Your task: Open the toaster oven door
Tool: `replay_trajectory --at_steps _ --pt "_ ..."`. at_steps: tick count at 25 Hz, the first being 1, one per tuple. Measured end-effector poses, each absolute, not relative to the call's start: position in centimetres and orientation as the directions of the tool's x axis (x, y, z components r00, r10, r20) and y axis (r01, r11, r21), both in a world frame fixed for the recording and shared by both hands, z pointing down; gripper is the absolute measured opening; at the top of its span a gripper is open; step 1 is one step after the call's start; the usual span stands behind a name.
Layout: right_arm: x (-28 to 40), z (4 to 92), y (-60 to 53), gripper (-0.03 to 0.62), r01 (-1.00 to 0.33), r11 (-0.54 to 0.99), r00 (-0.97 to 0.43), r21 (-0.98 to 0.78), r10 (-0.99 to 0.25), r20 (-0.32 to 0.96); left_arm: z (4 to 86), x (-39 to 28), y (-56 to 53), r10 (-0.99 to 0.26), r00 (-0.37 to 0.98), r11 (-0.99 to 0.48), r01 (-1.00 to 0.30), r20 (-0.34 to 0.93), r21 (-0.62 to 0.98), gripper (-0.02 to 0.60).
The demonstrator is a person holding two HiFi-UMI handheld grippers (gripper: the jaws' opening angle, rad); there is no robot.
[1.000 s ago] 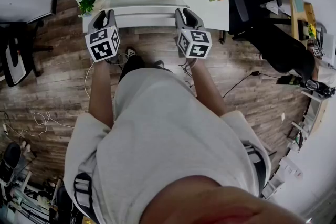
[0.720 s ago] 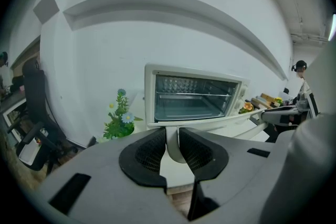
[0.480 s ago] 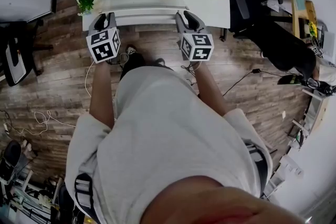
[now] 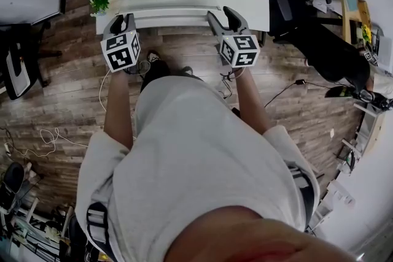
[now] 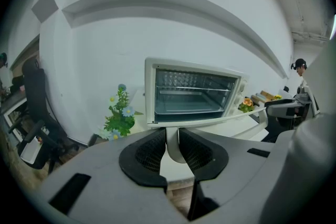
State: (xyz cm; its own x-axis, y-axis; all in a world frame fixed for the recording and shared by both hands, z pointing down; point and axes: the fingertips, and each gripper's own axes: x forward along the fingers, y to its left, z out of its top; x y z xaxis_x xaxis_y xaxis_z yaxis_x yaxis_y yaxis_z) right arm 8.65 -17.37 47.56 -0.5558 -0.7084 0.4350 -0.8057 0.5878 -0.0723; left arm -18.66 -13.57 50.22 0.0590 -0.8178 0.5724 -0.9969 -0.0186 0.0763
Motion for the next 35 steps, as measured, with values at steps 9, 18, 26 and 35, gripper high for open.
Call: replay_trajectory --at_steps 9,18,26,35 --pt "7.7 48.3 -17.3 0.225 -0.777 0.626 -0.581 -0.071 -0.668 0.466 50.7 -18.6 -13.1 -0.812 0.060 -0.015 -0.996 0.581 0.082 0.097" --pt "7.9 49.0 -16.7 0.224 -0.771 0.634 -0.582 -0.063 -0.660 0.475 51.6 -18.4 -12.6 -0.799 0.058 -0.016 -0.997 0.598 0.075 0.098" --pt "7.9 48.9 -16.7 0.222 -0.774 0.630 -0.580 -0.058 -0.671 0.462 51.4 -18.7 -12.3 -0.807 0.031 -0.020 -0.999 0.590 0.025 0.133" --pt "7.9 48.9 -16.7 0.222 -0.777 0.627 -0.580 -0.055 -0.679 0.451 50.9 -19.1 -11.5 -0.818 0.080 -0.063 -0.997 0.570 0.049 0.193"
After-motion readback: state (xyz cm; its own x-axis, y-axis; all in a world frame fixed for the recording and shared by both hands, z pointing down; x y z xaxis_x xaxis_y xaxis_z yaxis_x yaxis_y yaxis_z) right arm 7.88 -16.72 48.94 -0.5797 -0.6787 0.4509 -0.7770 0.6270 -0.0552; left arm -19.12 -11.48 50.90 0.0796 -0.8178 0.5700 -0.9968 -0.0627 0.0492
